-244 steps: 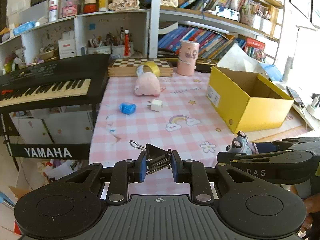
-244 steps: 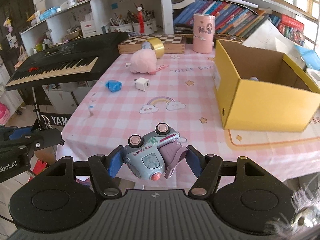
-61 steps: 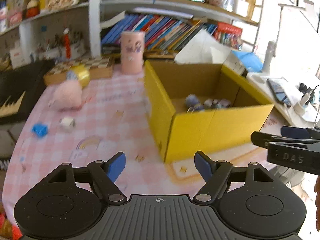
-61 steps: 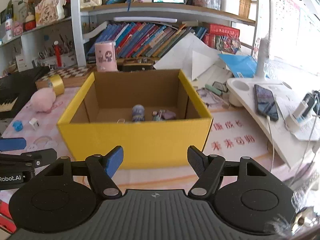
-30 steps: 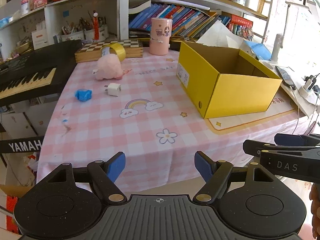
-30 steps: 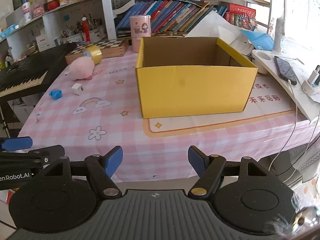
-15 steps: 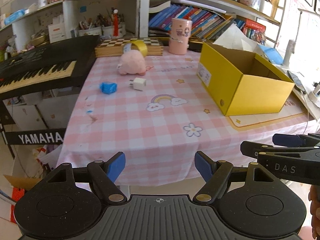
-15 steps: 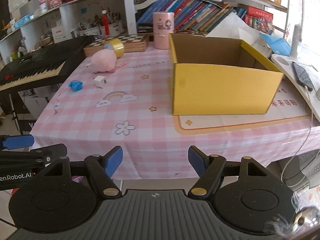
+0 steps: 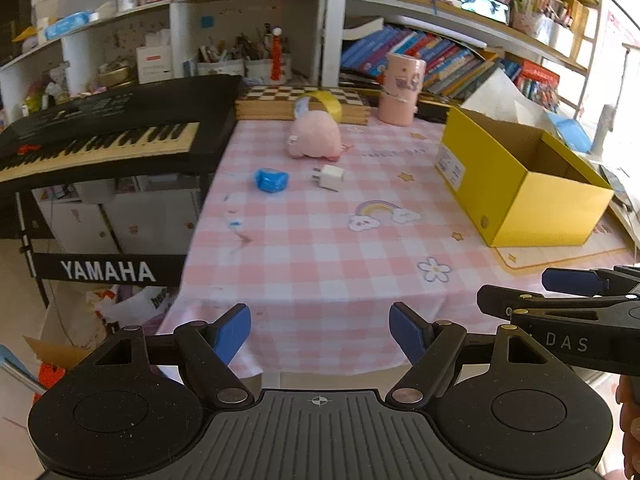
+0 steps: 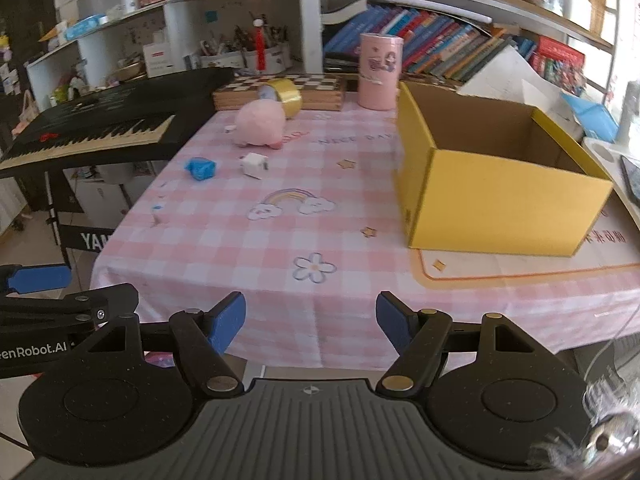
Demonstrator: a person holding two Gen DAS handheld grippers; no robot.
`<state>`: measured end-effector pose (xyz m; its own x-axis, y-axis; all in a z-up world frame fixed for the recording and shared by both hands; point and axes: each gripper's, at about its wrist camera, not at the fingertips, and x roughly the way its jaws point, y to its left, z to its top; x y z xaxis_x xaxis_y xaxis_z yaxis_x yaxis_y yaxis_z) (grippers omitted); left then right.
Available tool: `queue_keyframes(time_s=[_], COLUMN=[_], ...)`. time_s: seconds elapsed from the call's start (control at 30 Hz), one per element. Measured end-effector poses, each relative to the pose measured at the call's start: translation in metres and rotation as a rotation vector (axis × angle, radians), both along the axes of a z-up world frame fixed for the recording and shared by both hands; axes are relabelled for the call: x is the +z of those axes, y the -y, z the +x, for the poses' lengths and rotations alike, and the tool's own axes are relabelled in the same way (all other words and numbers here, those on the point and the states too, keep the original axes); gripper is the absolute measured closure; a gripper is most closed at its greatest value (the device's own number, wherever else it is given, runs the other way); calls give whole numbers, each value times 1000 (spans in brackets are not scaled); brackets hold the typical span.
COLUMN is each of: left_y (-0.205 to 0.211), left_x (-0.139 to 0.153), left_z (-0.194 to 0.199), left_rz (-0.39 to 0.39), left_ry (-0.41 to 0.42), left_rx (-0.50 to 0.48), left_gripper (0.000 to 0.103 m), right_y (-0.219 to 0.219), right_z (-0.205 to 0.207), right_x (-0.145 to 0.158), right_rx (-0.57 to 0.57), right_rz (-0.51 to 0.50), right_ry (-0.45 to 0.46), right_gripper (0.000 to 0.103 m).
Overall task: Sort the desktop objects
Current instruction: 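Move both tools toward the white charger plug and blue object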
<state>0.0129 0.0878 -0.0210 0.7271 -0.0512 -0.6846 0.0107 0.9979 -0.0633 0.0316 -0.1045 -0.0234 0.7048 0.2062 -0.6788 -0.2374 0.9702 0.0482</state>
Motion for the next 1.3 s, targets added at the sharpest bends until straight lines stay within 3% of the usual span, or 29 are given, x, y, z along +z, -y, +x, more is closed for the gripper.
queue_keyframes(time_s=[0.7, 1.3], left_y=[-28, -27], left_x=[-3, -14], left_z=[23, 105], left_rz=[-13, -13], left_ry=[10, -31], left_rx=[81, 138], left_gripper=[25, 25], right_y=[-40, -46], right_z=[33, 130], right_x=[2, -8], right_rx=[113, 157], right_rz=[-22, -22], right_ry=[23, -24], right_gripper=[34, 35])
